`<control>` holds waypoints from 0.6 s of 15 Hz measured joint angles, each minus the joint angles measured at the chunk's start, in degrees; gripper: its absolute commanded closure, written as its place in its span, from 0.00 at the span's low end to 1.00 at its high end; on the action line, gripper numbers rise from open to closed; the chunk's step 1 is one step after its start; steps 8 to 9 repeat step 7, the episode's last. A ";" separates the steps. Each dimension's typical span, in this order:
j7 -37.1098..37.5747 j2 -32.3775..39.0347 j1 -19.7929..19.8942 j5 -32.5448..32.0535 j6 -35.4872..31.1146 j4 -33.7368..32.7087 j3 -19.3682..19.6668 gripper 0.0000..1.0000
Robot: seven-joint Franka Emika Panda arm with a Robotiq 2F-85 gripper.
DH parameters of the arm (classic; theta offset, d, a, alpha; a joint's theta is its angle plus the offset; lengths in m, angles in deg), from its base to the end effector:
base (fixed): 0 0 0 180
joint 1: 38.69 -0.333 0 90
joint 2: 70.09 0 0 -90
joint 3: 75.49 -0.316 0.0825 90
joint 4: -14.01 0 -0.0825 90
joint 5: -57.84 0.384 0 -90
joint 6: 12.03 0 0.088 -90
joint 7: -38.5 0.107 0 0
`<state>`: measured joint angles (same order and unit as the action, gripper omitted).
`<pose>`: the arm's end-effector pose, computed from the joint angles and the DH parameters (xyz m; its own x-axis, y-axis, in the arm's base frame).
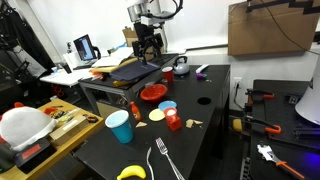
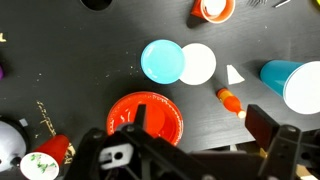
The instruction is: Put the cup on top of the block
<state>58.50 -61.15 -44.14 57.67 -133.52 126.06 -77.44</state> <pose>0.5864 0.0754 0.3992 0.9761 -0.2171 0.0074 -0.2170 -0.9761 -0.0056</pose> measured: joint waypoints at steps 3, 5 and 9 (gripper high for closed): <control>1.74 -0.93 0.04 -1.44 2.69 -0.42 0.17 0.00; 1.77 -1.46 0.30 -1.27 4.33 -0.54 0.21 0.00; 1.23 -1.50 0.53 0.57 5.53 -0.53 0.19 0.00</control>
